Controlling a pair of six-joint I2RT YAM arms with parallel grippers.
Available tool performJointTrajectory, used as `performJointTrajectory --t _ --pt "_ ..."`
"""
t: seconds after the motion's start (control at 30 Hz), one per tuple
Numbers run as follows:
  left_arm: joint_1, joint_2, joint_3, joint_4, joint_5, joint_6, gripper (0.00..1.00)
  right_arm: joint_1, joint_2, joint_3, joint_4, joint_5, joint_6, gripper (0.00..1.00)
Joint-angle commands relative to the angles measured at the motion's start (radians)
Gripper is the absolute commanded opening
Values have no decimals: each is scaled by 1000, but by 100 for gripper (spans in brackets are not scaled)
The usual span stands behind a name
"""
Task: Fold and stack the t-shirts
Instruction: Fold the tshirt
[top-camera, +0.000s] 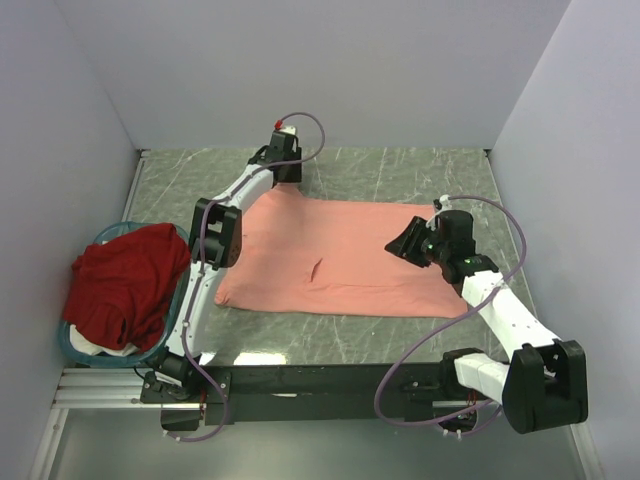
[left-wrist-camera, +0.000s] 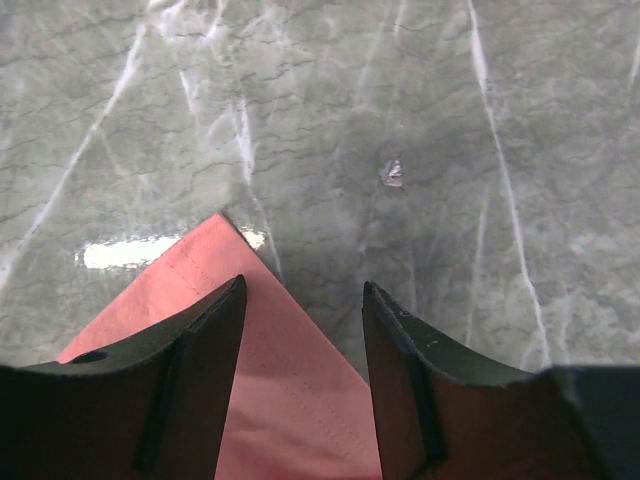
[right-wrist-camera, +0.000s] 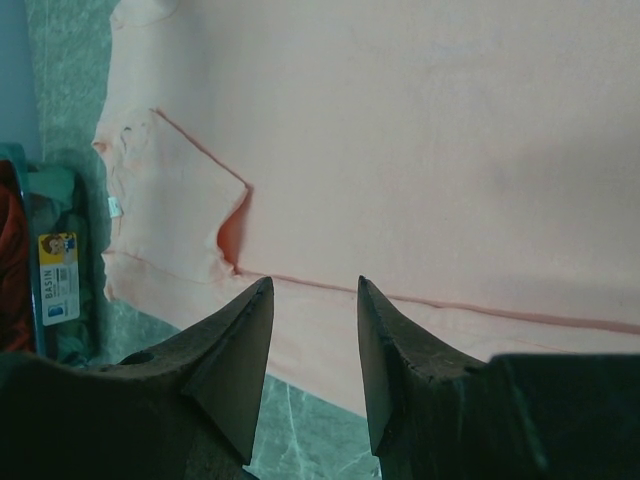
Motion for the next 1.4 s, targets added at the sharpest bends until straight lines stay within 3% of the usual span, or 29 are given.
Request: performJointTrajectory --t 0.0,0.1,0.27,0.4,0.77,1.37 --pt "-15 38 40 -52 -71 9 55 7 15 8 46 -24 -7 46" --pt "-27 54 43 -62 -139 37 52 7 21 6 53 -29 -6 46" --pt "-35 77 46 -64 -229 65 36 6 33 6 59 -31 -6 46" --pt "-35 78 49 -64 -245 63 22 7 41 6 65 -32 -4 46" --pt "-35 38 32 32 -219 94 0 7 47 12 63 -29 -6 46" --pt "-34 -206 -94 223 -259 68 0 6 52 12 59 29 -9 46"
